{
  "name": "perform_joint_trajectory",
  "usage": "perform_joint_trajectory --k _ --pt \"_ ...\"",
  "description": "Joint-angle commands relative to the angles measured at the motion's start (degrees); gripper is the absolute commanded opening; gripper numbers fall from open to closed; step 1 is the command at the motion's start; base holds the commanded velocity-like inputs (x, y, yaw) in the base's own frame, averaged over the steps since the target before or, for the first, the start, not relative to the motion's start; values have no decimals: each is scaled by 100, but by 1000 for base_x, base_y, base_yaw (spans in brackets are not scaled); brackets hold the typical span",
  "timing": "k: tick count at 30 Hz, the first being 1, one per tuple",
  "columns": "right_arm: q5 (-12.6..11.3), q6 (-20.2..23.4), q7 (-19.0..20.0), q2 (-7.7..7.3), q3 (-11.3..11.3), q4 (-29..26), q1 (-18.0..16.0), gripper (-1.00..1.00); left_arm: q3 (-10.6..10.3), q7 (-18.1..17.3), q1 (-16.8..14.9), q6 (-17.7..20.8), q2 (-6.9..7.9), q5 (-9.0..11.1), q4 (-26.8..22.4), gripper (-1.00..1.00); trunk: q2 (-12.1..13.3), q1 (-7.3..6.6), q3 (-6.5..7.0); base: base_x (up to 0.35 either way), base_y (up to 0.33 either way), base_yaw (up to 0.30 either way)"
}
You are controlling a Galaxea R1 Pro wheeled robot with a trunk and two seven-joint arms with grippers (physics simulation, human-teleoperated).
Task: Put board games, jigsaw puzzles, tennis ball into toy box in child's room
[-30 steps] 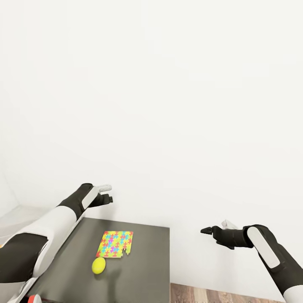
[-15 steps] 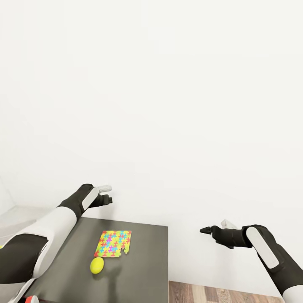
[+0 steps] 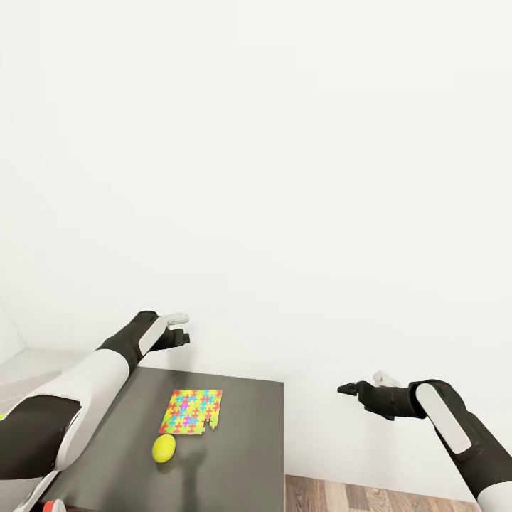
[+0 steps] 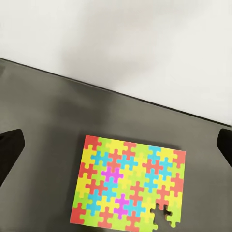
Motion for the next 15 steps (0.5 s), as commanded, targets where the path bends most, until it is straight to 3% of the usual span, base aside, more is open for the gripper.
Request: perform_joint_trajectory --k 1,8,15 --pt "28 14 28 -4 4 -1 -2 100 -40 40 0 19 5 62 -10 100 -4 2 -3 0 0 0" --pt "11 36 34 -5 -27 -24 -2 100 -40 40 0 19 5 61 -10 100 -4 2 -3 1 0 -16" --pt "-5 52 31 -3 -31 -36 -2 100 -40 40 0 19 5 60 -10 100 -4 2 -3 92 55 -129"
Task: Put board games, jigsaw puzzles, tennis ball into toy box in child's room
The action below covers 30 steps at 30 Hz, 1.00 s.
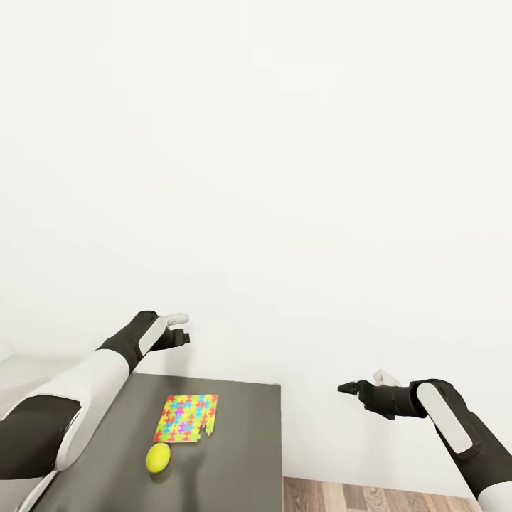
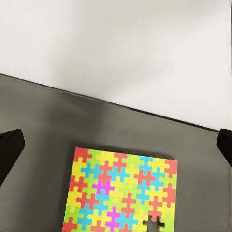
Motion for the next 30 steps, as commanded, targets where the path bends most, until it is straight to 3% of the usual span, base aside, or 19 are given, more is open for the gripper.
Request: perform_joint_trajectory --k 1,18,30 --pt "28 13 27 -4 8 -3 -3 100 -40 40 0 20 5 62 -10 100 -5 3 -3 74 45 -52" --pt "3 10 33 -6 1 -10 -3 100 -40 40 0 21 5 65 -10 100 -5 3 -2 10 6 -12" --pt "-10 18 43 -22 -1 -10 -3 100 -40 30 0 25 5 65 -15 100 -5 3 34 0 0 -161"
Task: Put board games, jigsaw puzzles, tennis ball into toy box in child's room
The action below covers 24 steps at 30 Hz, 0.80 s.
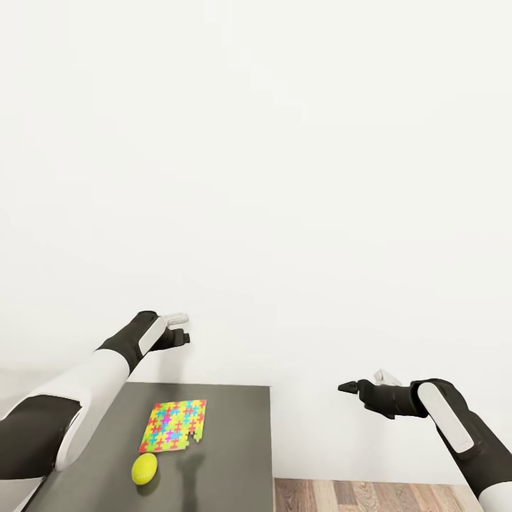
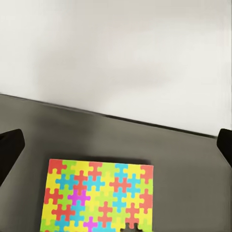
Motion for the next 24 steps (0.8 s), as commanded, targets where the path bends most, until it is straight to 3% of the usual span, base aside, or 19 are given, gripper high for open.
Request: perform_joint_trajectory --k 1,24 --pt "32 10 29 -6 9 0 -3 100 -40 40 0 19 6 62 -11 100 -4 2 -1 0 0 -91" --pt "31 -2 35 12 9 -18 -4 100 -37 29 0 27 13 62 -14 100 -4 2 4 0 0 -21"
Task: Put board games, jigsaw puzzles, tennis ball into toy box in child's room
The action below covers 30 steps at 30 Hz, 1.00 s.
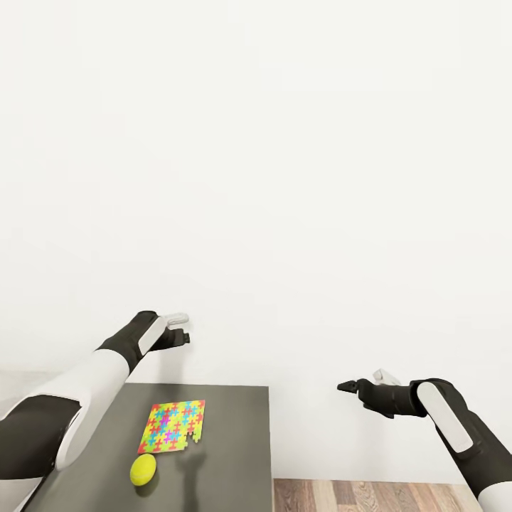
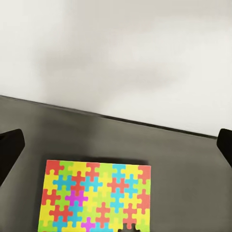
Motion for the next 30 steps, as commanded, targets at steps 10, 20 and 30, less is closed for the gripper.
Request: perform_joint_trajectory --k 10,20,30 --pt "31 13 32 -15 8 -1 -1 100 -34 -920 0 70 276 58 -2 100 -5 2 -3 0 0 0" --pt "31 13 32 -2 8 -1 -3 100 -42 -1786 0 100 699 43 366 100 -5 2 -6 0 0 0" --pt "31 13 27 4 8 2 -2 100 -43 -1842 0 86 733 27 482 100 -5 2 -61 0 0 0"
